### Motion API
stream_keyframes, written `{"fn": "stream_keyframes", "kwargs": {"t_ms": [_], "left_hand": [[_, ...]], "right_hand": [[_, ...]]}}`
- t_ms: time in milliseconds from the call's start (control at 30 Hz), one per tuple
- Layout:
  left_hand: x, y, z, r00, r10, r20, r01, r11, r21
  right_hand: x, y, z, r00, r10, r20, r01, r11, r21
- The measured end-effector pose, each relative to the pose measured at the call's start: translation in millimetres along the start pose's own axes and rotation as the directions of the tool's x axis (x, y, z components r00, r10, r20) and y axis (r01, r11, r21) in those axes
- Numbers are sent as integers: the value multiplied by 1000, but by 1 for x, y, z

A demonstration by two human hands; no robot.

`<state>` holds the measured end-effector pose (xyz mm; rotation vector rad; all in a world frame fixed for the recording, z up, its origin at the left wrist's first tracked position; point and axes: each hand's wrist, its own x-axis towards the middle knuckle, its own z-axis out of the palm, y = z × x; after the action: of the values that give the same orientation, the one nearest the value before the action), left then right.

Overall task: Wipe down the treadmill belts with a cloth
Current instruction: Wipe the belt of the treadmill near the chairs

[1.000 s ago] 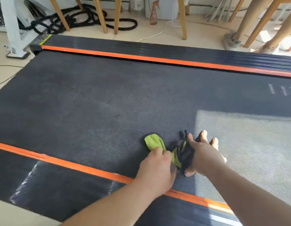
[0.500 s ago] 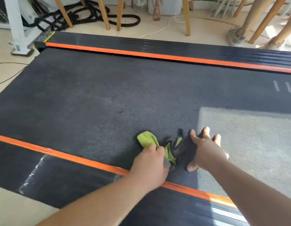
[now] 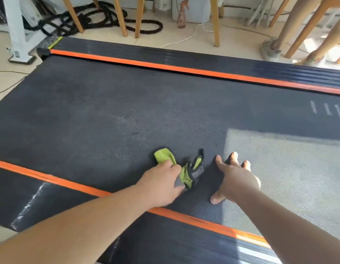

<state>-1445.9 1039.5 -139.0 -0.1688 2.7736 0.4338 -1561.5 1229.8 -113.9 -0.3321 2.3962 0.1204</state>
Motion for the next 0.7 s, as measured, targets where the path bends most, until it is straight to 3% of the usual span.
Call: {"fn": "stream_keyframes", "kwargs": {"t_ms": [67, 200, 300, 367, 433, 500, 533, 567, 633, 700], "left_hand": [[18, -25, -11, 998, -37, -56, 40, 998, 44], [54, -36, -18, 899, -372, -232, 356, 928, -109], [71, -1, -14, 876, -424, -230, 397, 904, -156], [79, 25, -8, 924, -318, -213, 286, 943, -169], [81, 57, -1, 984, -73, -162, 51, 989, -138], [88, 63, -7, 988, 132, -80, -140, 986, -96], [98, 52, -14, 986, 147, -78, -150, 988, -39], [110, 37, -22, 989, 106, -106, -104, 994, 22], [133, -7, -43, 966, -103, -235, 121, 991, 61], [140, -38, -51, 904, -315, -288, 321, 947, -27]], "right_hand": [[-2, 6, -13, 998, -48, -28, 46, 997, -61], [16, 31, -44, 985, -65, -162, 49, 994, -99], [34, 43, -44, 995, 37, -93, -37, 999, -2], [46, 43, -40, 997, 69, -23, -68, 996, 59], [50, 44, -41, 997, 81, 3, -81, 994, 71], [54, 46, -37, 996, 86, -3, -85, 992, 95], [55, 47, -36, 996, 84, -1, -84, 991, 108], [58, 48, -34, 997, 83, 4, -83, 989, 124], [60, 50, -33, 996, 85, 5, -85, 988, 132], [62, 49, -31, 996, 88, -1, -87, 989, 123]]}}
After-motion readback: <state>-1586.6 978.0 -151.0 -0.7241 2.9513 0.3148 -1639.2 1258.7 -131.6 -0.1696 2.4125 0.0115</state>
